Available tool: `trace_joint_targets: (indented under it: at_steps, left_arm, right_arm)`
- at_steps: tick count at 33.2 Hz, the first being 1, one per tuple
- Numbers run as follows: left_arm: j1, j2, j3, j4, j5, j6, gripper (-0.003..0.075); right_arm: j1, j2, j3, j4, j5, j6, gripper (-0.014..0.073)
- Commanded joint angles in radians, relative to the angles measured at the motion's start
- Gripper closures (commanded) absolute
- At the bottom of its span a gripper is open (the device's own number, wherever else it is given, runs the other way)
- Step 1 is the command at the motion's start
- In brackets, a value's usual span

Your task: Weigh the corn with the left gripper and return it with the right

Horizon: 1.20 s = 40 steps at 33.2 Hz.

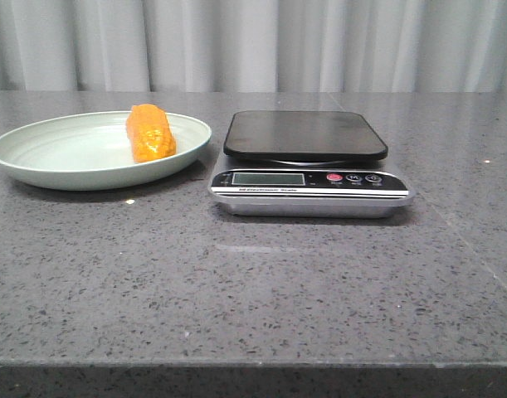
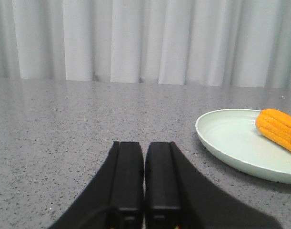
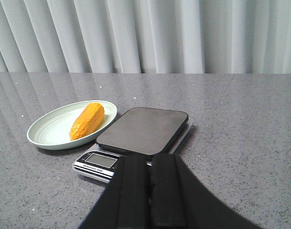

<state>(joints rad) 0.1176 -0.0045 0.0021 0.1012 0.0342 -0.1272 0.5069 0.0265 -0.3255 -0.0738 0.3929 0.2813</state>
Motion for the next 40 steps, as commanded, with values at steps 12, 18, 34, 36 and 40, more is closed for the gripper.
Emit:
trace_joint_targets:
  at_steps: [12,18,34,36,40]
  left_arm:
    - [-0.02,-0.022,0.009,0.014,-0.084,-0.002,0.0586]
    - [-0.02,-0.022,0.009,0.014,-0.084,-0.002,0.0586]
    - [-0.02,-0.022,0.009,0.014,-0.084,-0.002,0.0586]
    - [-0.02,-0.022,0.009,0.014,-0.084,-0.002,0.0586]
    - [-0.02,-0.022,0.009,0.014,-0.084,-0.002,0.0586]
  right_arm:
    - [0.001,0.014,-0.026,-0.007,-0.086,-0.012,0.0453]
    - [0.001,0.014,-0.026,-0.007,-0.086,-0.012,0.0453]
    - [-0.003,0.014,-0.013,-0.009,-0.093,-0.012,0.0453]
    - [-0.035,0.012,0.004,-0.011,-0.1,-0.012,0.0453]
    - [-0.179,0.016,0.086,0.001,-0.2,-0.012,0.0453]
